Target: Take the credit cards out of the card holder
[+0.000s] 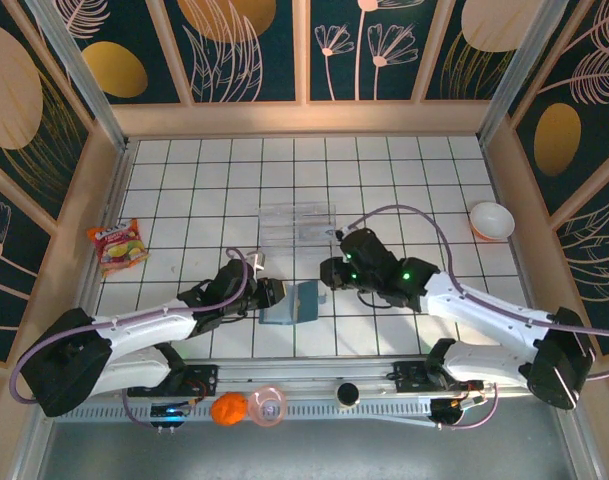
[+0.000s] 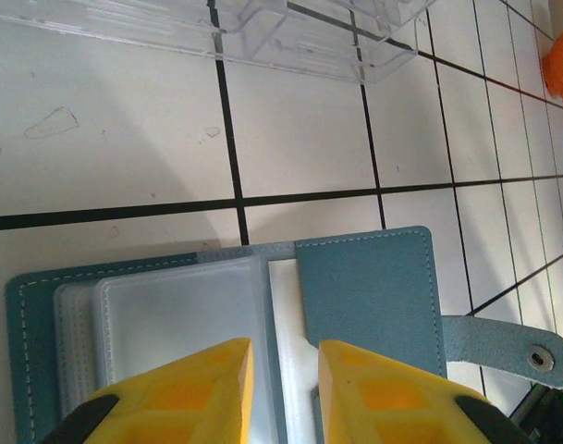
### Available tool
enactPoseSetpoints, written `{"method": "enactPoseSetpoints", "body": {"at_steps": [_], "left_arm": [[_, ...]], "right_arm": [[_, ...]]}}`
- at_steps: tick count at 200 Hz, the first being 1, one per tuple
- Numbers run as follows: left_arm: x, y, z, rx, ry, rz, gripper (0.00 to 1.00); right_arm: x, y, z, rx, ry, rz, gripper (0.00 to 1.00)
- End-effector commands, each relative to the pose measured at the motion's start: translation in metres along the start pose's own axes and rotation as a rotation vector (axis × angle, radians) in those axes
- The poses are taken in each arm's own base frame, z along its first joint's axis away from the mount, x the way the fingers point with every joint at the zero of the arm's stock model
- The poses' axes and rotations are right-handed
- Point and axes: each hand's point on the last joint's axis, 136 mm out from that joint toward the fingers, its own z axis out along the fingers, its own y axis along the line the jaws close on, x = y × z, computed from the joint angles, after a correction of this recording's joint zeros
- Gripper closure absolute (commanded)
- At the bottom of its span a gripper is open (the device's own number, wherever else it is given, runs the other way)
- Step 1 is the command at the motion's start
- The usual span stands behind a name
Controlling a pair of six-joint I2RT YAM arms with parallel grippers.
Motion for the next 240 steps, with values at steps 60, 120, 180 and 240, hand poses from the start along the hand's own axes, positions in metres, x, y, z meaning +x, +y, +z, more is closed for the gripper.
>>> {"method": "enactPoseSetpoints", "body": {"at_steps": [60,120,180,240], "left_arm": [[0.000,0.028,-0.026,-0.042,-0.069,-0.033,0.53],[0.019,0.058,-0.012,-0.148,-0.004,-0.044,0.39],[0.025,0.042,0.000,-0.038,0.033,-0.047,0.33],[0.031,0.020,0.004,0.082,0.086,-0.098,0.48]], "right_arm": [[0.076,-0.029,0.074,0.008,0.288,0.028,0.91],[0.105,-0.095,0.081,0.226,0.288,0.088,0.96],[0.102,-0.091,0.083,0.209,0.284,0.075,0.97],[0.102,-0.090,0.087,0.199,0.282,0.077,0.97]]}}
